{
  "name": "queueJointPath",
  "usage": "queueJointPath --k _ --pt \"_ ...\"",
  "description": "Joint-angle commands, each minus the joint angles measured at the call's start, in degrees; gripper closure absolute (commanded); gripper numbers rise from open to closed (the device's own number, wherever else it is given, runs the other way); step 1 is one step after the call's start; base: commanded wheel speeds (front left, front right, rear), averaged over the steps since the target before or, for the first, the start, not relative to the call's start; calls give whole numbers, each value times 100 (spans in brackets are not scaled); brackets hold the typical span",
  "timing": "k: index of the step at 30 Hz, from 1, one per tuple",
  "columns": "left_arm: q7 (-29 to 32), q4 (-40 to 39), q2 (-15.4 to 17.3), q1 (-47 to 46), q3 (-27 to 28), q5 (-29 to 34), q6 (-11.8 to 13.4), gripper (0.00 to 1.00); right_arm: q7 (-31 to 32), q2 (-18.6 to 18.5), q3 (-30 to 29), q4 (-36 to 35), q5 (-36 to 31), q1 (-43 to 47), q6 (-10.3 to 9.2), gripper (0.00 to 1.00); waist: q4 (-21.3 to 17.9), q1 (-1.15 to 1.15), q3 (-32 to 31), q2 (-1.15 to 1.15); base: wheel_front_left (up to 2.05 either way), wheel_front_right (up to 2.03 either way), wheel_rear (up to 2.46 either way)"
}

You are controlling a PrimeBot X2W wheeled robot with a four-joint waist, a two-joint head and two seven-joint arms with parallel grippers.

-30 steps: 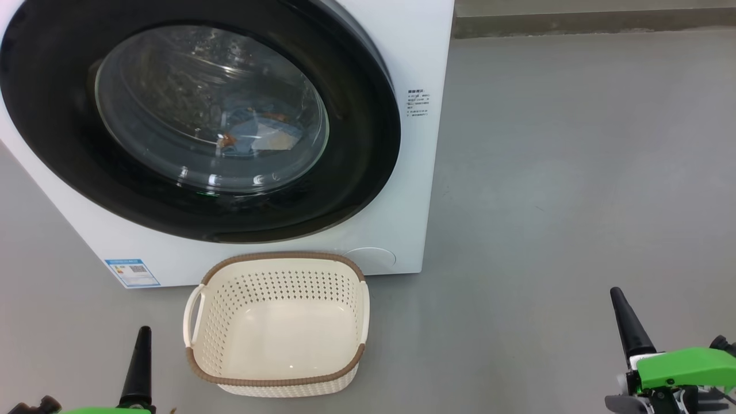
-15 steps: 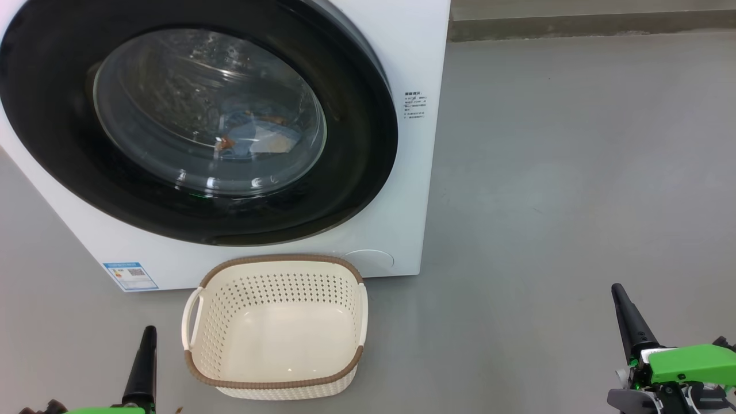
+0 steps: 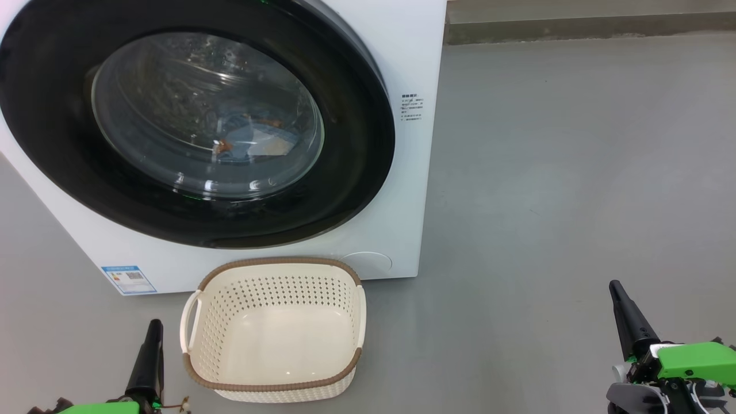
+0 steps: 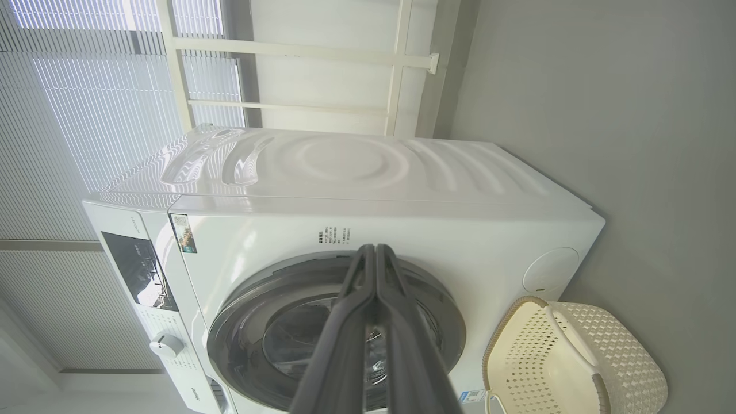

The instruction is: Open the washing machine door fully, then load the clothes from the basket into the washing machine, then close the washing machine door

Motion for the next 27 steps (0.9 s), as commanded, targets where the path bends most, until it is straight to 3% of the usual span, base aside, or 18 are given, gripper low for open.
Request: queueJointPath --k 1,27 --pt "73 -94 35 -249 210 -176 -13 100 72 -19 60 -126 222 -297 2 100 -5 0 -6 0 0 0 0" --pt "96 -92 19 -254 229 -202 -13 100 104 0 32 -122 241 -304 2 100 -6 0 -7 0 0 0 0"
